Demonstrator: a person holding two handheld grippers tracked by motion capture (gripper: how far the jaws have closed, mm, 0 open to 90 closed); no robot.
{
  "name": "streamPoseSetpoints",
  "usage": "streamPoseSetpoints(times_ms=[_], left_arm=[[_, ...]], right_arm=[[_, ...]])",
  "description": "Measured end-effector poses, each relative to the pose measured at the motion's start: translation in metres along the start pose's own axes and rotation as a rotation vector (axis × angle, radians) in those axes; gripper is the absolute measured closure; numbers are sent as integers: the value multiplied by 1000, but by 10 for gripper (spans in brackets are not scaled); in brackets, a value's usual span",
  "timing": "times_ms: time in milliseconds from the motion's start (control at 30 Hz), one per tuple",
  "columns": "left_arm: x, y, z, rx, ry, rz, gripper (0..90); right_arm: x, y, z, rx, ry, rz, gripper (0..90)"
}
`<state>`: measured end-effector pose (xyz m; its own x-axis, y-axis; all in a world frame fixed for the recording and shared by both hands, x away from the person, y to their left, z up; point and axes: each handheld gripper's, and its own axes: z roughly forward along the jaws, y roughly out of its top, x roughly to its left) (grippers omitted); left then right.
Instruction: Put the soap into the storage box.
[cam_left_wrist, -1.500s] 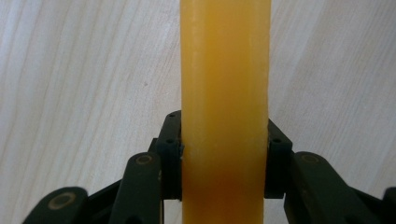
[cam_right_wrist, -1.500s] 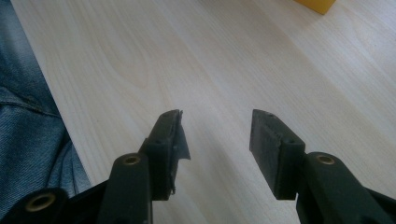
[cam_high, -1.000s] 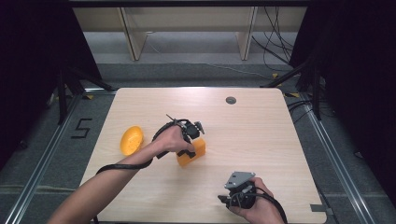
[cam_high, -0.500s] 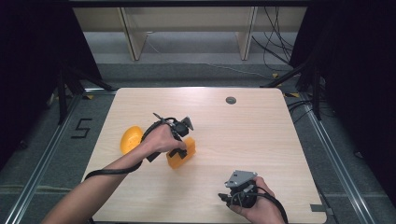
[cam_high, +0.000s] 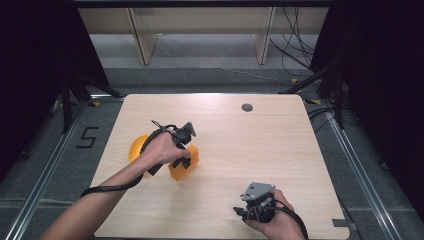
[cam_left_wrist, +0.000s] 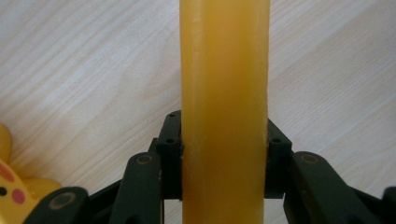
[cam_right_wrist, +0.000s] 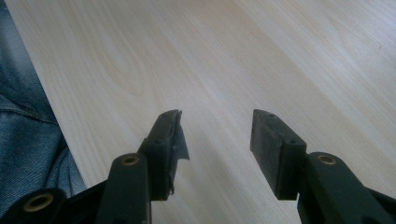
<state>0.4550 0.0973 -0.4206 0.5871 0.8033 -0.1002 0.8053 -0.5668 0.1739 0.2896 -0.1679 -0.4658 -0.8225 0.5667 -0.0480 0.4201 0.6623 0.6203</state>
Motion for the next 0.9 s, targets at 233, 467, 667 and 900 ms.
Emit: streamPoseSetpoints(times_ms=[233, 467, 667, 900], left_arm=[[4, -1, -7, 12, 18, -36, 606], [6, 0, -8, 40, 3, -54, 606], [9, 1, -12, 25, 0, -66, 606], [12, 0, -17, 27, -10, -96, 606]], right_arm=[[0, 0, 0, 0, 0, 3, 530], [1, 0, 1, -15, -7, 8, 529], [0, 0, 1, -17, -8, 4, 528], [0, 0, 0, -24, -16, -6, 529]])
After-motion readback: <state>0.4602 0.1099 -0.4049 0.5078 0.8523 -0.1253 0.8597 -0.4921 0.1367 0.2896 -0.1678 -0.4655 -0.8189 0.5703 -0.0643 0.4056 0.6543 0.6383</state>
